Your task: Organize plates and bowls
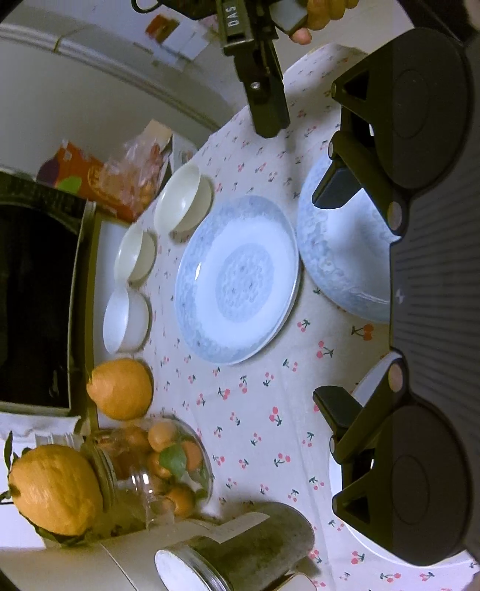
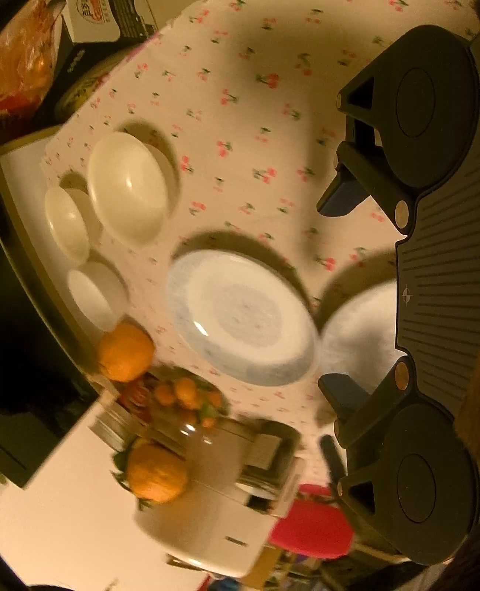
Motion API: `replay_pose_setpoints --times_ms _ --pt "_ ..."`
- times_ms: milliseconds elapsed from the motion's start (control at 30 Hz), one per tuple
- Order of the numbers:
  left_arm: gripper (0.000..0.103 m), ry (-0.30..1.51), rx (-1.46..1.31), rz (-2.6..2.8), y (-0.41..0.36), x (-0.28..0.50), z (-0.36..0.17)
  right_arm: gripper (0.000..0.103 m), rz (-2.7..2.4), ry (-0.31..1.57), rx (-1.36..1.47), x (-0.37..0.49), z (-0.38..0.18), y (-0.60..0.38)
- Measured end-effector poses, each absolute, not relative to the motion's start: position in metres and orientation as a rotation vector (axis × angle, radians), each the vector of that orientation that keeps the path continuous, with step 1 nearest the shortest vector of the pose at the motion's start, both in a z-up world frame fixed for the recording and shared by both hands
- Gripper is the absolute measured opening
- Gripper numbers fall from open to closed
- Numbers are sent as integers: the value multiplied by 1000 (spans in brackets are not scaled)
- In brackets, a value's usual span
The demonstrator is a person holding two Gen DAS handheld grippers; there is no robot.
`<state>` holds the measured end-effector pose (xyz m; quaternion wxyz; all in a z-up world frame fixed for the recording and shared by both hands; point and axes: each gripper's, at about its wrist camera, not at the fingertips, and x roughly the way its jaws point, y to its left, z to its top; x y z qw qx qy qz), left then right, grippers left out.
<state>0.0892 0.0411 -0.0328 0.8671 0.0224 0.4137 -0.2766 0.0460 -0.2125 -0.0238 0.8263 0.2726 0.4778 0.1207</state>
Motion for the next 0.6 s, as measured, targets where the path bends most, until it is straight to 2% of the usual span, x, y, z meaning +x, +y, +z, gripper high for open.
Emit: replay_pose_setpoints --times_ms 300,500,600 --pt "100 837 49 -667 50 80 -39 94 291 967 528 5 -22 -197" --pt "89 814 80 -725 48 76 -42 94 327 978 483 -18 -32 -184" --pt "80 821 89 -748 46 76 -44 94 367 989 469 -28 -35 -176"
